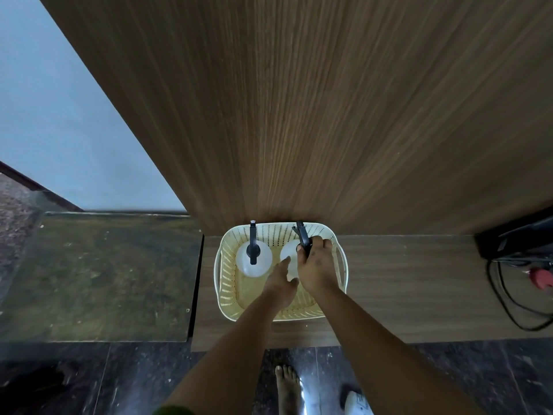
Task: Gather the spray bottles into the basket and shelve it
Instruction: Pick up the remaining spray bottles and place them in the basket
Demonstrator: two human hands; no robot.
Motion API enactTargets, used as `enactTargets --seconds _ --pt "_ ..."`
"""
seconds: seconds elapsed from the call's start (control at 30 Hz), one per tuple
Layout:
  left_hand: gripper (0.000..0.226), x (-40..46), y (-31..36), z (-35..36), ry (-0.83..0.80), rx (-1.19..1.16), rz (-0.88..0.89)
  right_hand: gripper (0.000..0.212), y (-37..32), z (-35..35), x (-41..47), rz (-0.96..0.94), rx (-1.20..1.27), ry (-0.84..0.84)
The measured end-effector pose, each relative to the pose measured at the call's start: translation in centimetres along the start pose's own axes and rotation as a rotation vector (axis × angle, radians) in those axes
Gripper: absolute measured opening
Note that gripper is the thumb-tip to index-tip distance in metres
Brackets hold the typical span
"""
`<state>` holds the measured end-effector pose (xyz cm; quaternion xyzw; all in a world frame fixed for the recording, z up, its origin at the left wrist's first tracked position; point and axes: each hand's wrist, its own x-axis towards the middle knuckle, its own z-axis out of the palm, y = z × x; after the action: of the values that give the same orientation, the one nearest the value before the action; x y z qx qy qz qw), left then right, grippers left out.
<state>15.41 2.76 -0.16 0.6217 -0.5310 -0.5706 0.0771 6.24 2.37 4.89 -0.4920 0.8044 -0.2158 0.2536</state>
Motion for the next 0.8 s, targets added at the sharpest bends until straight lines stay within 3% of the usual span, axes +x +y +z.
enactTargets --seconds 0.17,0.3,0.43,0.63,0.8 --pt "0.074 0.3 -0.1 -0.4 -0.042 0.143 0.035 0.031 0.2 0.2 0.3 0.009 0.019 0.006" --pt "0.070 -0.2 0.2 -0.8 0.011 0.155 0.064 0.035 0.2 0.0 0.1 0.030 0.032 0.013" --pt "0.052 -1.8 0.6 -1.6 0.177 0.172 0.188 0.047 -0.1 -0.1 -0.8 0.013 0.042 0.111" --pt "0.029 -6.7 -0.1 -4.5 0.474 0.258 0.520 0.043 -2.3 -1.8 -1.8 -0.048 -0.076 0.293" --pt "0.031 -11.0 -2.2 -9.5 0.783 0.191 0.425 0.041 -7.5 -0.3 -4.5 -0.289 -0.065 0.182"
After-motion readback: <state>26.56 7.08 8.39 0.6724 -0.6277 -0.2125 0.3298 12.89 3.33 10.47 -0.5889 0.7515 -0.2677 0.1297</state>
